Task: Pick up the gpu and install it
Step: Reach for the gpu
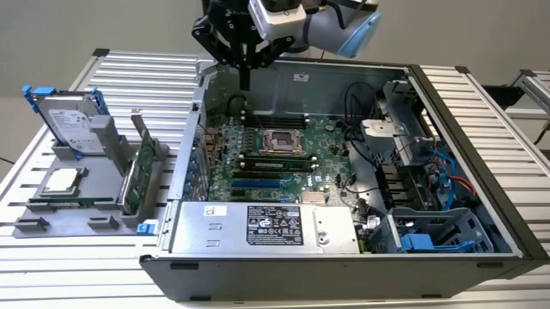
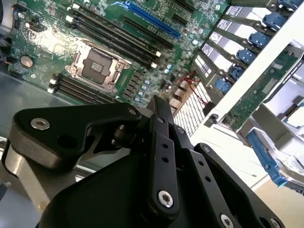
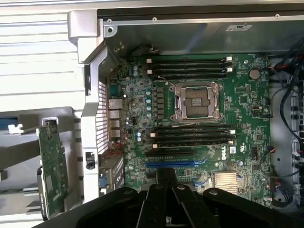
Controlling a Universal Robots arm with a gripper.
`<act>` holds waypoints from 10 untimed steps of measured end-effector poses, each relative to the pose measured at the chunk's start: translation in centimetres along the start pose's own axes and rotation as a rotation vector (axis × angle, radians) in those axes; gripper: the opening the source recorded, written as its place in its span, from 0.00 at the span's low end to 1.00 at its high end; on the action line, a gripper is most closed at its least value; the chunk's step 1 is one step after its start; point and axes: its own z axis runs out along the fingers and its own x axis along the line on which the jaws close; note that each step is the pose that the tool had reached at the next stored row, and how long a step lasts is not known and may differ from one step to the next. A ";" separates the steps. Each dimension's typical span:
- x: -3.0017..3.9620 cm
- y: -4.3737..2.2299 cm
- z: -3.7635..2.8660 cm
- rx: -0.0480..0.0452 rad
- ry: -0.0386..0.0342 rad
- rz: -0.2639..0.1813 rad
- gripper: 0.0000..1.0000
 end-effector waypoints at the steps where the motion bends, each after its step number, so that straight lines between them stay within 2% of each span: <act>1: 0.10 -0.02 0.00 0.0000 0.0000 0.000 0.00; 10: 1.64 -0.25 -0.04 -0.0004 -0.0006 0.000 0.00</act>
